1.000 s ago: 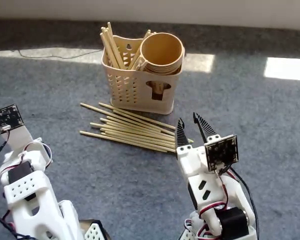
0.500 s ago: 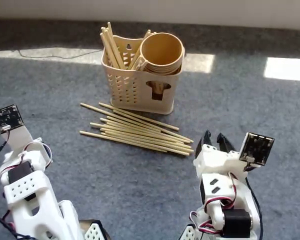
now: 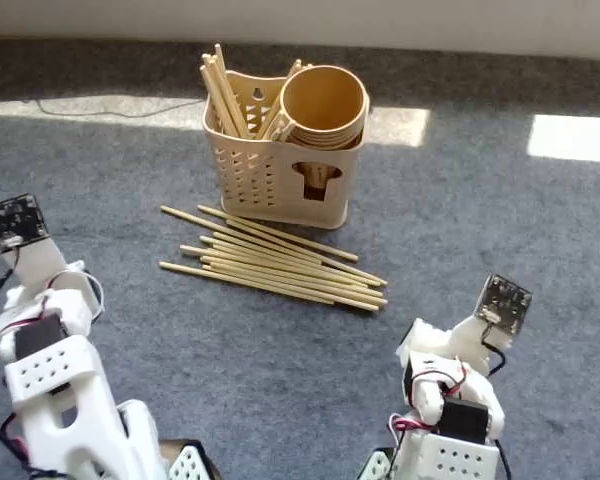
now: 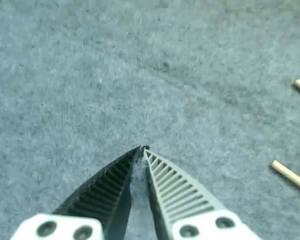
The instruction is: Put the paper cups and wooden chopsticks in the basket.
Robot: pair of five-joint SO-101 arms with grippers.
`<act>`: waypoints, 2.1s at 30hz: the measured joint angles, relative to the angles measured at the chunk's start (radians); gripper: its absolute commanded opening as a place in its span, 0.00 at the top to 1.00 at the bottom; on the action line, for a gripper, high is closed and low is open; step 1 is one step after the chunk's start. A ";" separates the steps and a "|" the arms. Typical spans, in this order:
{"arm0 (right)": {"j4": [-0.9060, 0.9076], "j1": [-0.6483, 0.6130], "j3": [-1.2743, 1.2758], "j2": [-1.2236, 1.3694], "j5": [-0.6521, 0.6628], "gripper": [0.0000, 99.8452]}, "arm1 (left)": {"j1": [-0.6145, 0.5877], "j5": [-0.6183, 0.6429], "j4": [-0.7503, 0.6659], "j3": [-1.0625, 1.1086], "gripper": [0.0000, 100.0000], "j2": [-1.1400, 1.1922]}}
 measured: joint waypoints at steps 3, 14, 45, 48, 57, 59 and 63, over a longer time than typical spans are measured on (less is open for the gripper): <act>0.000 0.018 0.002 0.002 0.000 0.99 | 0.031 -0.015 0.074 -0.104 1.00 0.000; -0.009 0.015 0.002 0.002 0.000 0.99 | 0.334 -0.327 0.381 -0.423 1.00 0.000; -0.069 0.028 0.003 0.002 0.000 0.99 | 1.154 -0.660 0.847 -0.933 0.90 0.738; -0.069 0.028 0.003 0.002 0.000 0.99 | 1.168 -0.671 0.802 -0.934 0.90 0.825; -0.069 0.028 0.003 0.002 0.000 0.99 | 1.174 -0.671 0.621 -0.934 0.90 1.045; -0.069 0.028 0.003 0.002 0.000 0.99 | 1.174 -0.671 0.592 -0.934 0.90 1.083; -0.069 0.028 0.003 0.002 0.000 0.99 | 1.174 -0.671 0.540 -0.934 0.90 1.151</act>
